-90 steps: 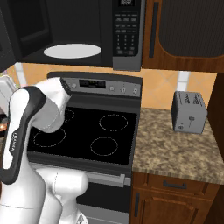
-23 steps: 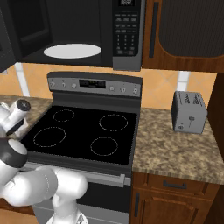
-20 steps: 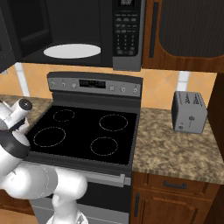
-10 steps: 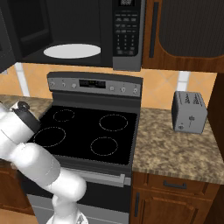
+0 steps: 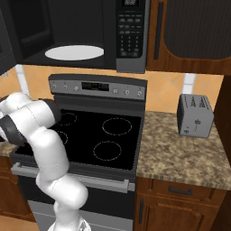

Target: Open the microwave, place the bowl with waffle inside the microwave, then close the microwave door and turn it on.

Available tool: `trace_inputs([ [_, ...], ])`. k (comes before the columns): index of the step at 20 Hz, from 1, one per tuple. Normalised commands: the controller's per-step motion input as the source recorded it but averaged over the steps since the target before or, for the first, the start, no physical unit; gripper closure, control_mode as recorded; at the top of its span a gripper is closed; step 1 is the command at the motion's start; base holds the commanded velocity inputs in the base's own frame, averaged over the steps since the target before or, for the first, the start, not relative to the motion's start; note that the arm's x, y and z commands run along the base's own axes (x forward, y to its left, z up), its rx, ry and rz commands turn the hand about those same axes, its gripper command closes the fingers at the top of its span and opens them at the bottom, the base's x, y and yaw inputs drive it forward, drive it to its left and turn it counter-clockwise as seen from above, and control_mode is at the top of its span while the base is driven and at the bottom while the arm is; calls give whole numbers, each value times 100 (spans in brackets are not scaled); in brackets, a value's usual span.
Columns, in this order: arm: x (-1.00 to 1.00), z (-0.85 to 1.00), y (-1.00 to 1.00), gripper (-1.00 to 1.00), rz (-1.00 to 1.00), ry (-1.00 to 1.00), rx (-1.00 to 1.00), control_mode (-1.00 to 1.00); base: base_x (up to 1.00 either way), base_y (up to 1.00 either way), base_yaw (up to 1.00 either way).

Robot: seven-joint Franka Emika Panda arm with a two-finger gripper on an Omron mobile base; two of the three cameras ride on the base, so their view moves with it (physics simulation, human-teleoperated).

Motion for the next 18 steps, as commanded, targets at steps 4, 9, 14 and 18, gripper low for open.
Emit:
trace_inputs([
  [4, 32, -12, 4, -100, 1, 0, 0, -100, 0, 0, 0],
  [9, 23, -12, 25, -100, 0, 0, 0, -100, 0, 0, 0],
  [14, 11, -16, 31, -100, 0, 0, 0, -100, 0, 0, 0],
  [18, 6, -22, 18, -100, 0, 0, 0, -100, 0, 0, 0],
])
